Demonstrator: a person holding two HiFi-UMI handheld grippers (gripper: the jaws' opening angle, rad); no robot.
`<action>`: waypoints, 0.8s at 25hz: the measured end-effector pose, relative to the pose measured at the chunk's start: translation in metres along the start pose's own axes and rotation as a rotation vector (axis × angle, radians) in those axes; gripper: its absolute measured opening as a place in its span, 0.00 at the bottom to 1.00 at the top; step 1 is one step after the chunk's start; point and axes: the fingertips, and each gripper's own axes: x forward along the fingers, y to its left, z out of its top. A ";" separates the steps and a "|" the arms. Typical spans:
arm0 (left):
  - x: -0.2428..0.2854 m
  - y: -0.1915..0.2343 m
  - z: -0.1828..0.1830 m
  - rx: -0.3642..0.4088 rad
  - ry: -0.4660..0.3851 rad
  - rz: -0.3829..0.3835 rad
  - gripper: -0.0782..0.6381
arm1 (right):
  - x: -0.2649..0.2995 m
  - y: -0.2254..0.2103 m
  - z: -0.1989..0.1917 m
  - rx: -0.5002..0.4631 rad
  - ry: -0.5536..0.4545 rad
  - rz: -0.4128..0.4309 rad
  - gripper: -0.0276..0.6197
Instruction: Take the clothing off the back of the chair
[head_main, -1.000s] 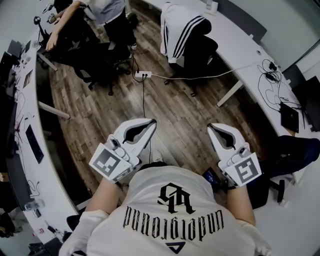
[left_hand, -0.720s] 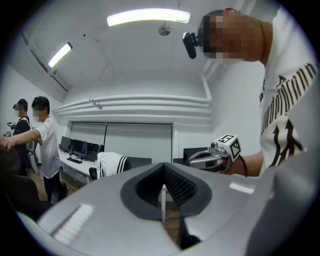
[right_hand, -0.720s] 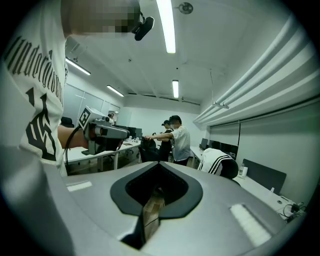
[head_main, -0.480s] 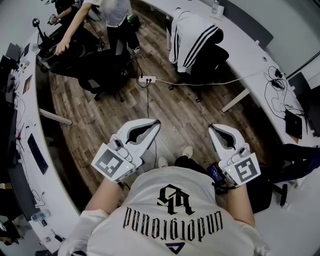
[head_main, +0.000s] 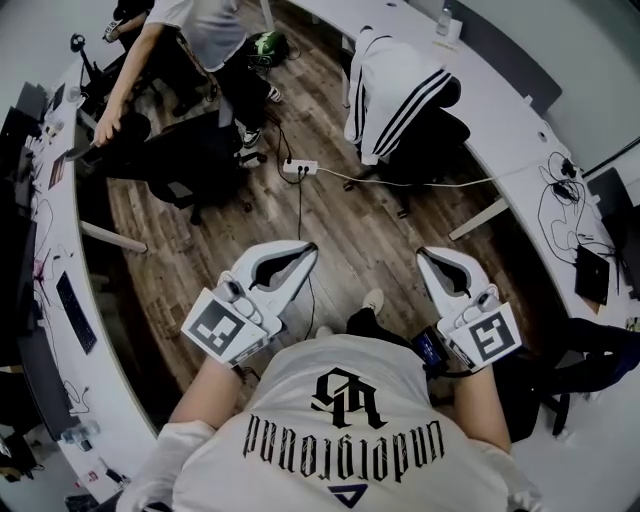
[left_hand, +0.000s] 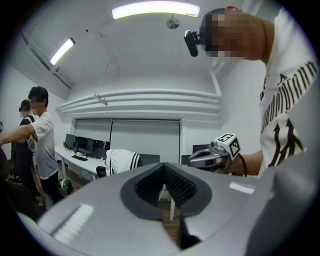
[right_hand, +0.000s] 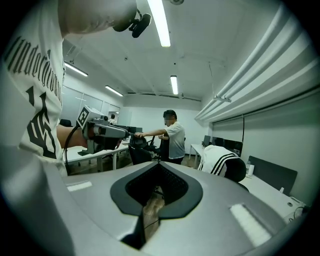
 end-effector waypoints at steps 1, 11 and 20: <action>0.008 0.006 -0.001 0.000 0.002 0.003 0.18 | 0.004 -0.009 0.000 0.005 -0.003 0.004 0.05; 0.116 0.038 -0.001 0.011 0.031 0.001 0.18 | 0.020 -0.118 -0.003 0.000 -0.031 0.029 0.05; 0.201 0.059 -0.006 -0.001 0.048 0.044 0.18 | 0.025 -0.198 -0.022 0.014 -0.030 0.044 0.05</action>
